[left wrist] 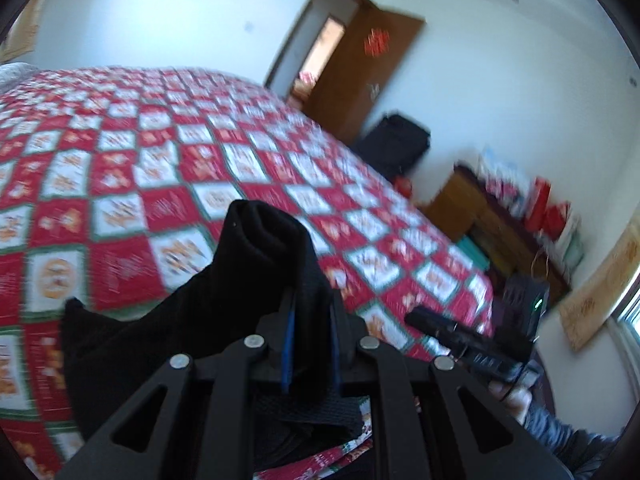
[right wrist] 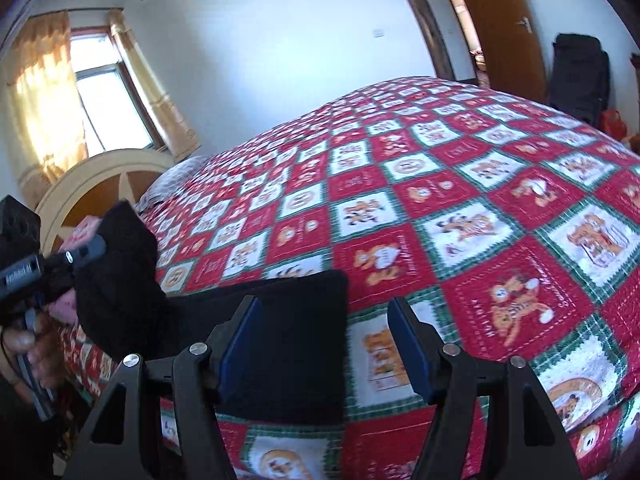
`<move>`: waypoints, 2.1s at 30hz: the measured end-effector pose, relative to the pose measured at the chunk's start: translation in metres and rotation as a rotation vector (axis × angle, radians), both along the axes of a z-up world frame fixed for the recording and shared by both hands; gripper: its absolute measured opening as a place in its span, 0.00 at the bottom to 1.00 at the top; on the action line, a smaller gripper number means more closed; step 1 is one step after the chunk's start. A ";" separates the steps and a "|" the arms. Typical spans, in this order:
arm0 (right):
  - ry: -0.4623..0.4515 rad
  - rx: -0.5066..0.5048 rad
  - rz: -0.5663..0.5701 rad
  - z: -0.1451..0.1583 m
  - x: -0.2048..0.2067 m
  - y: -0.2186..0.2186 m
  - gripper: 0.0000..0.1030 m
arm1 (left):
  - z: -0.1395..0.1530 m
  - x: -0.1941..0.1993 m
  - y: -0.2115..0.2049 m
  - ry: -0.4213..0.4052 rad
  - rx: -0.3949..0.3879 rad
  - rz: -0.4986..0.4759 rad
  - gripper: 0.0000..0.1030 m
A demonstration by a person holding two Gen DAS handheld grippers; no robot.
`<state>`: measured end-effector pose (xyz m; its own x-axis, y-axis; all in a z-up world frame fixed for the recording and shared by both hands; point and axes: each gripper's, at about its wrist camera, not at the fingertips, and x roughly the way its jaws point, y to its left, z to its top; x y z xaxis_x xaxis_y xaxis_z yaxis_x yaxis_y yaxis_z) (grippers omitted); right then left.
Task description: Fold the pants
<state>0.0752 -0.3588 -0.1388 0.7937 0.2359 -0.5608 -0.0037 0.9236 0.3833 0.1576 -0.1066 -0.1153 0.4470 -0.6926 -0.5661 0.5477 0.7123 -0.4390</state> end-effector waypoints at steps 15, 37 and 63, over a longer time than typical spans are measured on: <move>0.031 0.017 -0.028 -0.028 0.014 -0.019 0.66 | -0.033 -0.021 -0.077 -0.060 0.120 -0.099 0.29; 0.142 -0.145 0.100 -0.021 0.025 0.083 0.47 | -0.069 -0.016 0.073 -0.109 0.158 0.398 0.80; 0.173 -0.036 0.138 -0.018 0.089 0.050 0.59 | -0.098 -0.010 0.084 -0.047 0.177 0.426 0.89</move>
